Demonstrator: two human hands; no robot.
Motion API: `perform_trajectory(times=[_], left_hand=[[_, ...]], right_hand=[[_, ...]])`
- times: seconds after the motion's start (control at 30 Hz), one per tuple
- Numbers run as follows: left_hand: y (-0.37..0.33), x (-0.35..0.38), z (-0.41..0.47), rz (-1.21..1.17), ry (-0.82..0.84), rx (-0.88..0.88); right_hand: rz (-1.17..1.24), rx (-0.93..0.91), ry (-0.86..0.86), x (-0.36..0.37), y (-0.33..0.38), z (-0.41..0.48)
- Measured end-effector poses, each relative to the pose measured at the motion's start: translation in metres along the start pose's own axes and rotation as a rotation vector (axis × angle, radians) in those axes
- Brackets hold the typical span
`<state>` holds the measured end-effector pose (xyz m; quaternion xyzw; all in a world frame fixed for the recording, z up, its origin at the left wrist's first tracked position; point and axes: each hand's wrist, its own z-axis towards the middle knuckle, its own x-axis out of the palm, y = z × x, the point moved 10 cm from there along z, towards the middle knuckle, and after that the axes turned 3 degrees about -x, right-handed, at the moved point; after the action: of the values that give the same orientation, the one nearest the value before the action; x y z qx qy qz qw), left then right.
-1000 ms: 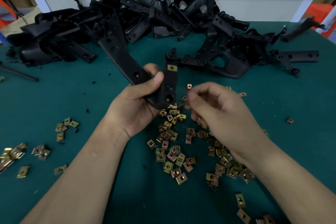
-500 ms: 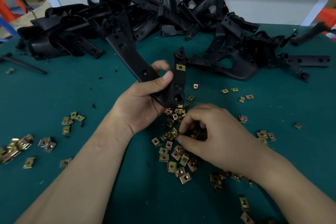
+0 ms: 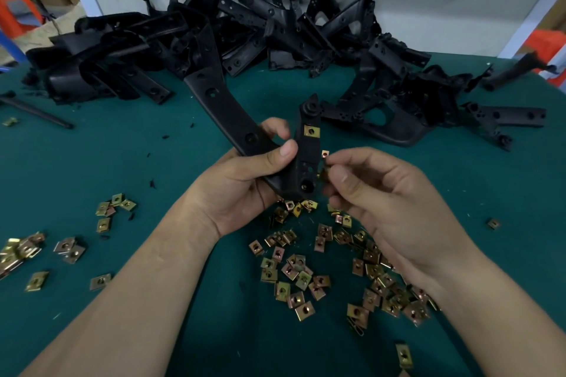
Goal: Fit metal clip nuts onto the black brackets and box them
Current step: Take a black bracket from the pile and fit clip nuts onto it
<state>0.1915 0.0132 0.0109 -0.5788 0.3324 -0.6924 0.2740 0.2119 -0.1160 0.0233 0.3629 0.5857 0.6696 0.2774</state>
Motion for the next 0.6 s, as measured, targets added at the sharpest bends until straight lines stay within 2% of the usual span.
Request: perform_trajectory(times=[0.1, 0.33, 0.6], left_hand=[[0.0009, -0.0002, 0.0000, 0.034, -0.007, -0.002], [-0.0004, 0.0023, -0.0008, 0.029, 0.007, -0.003], [0.0002, 0.0033, -0.0008, 0.040, 0.020, 0.005]], right_hand=[[0.096, 0.032, 0.027, 0.0065, -0.0035, -0.0008], [0.010, 0.014, -0.009, 0.0077, -0.0029, -0.0018], [0.119, 0.087, -0.031, 0.0123, -0.0115, -0.0035]])
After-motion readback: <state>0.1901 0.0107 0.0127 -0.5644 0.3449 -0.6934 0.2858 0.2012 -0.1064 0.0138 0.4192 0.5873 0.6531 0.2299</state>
